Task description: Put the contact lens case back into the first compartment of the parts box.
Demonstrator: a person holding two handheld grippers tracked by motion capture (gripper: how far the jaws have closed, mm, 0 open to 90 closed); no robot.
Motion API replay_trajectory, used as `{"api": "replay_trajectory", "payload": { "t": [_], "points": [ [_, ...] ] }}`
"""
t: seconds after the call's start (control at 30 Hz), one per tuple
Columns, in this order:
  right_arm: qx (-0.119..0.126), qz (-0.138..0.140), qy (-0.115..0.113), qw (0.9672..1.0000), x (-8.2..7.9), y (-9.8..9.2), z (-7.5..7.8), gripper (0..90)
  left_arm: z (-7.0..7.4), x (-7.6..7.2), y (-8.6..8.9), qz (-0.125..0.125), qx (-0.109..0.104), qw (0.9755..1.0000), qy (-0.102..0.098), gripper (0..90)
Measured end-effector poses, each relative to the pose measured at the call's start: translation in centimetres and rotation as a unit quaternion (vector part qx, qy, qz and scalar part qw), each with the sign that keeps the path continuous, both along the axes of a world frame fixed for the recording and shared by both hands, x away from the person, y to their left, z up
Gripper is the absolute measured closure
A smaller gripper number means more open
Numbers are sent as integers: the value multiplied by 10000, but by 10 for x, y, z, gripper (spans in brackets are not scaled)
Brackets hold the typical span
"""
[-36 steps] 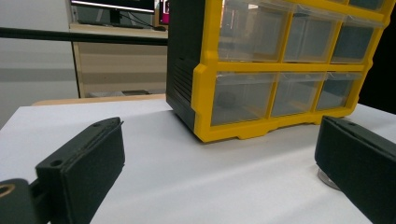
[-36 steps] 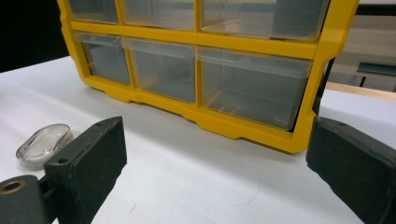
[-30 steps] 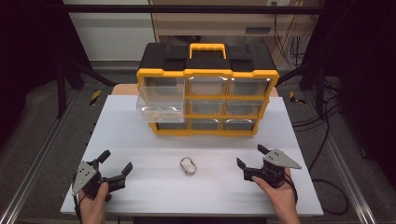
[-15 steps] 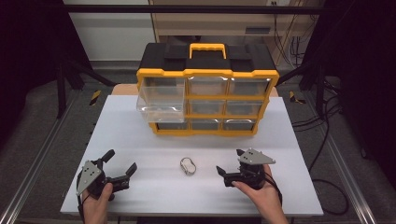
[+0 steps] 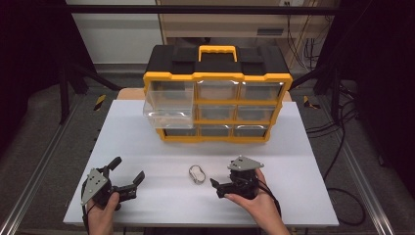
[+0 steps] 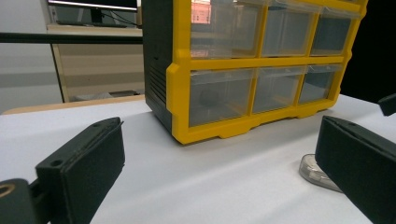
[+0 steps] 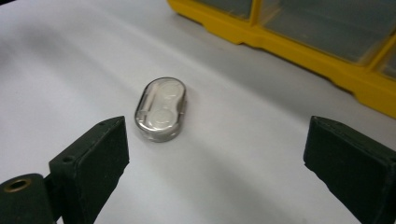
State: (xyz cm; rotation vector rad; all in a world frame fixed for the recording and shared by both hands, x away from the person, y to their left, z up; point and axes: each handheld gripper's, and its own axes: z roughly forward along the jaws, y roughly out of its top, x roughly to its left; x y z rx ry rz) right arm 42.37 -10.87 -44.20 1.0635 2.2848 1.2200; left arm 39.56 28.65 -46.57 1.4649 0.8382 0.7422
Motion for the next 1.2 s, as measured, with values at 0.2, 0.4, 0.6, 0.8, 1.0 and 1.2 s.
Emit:
{"api": "replay_trajectory", "payload": {
  "t": [0.2,0.4,0.6,0.8,1.0,1.2],
  "points": [
    [-254,57,297,9992,6,30,1,74,0,0,1,-10,-65,10000,15,11],
    [-343,104,519,9980,9,50,-1,82,1,2,4,-7,-73,10000,18,11],
    [-345,219,647,9971,16,65,-3,83,-1,6,5,13,-155,9998,88,12],
    [-151,262,733,9968,21,75,-4,147,0,4,1,-51,-56,10000,52,11],
    [-473,57,752,9960,28,79,-11,224,-1,5,-6,-133,107,9998,77,11],
    [-735,4,976,9925,35,85,-24,362,0,5,-11,-195,196,9996,56,11]
  ]
}}
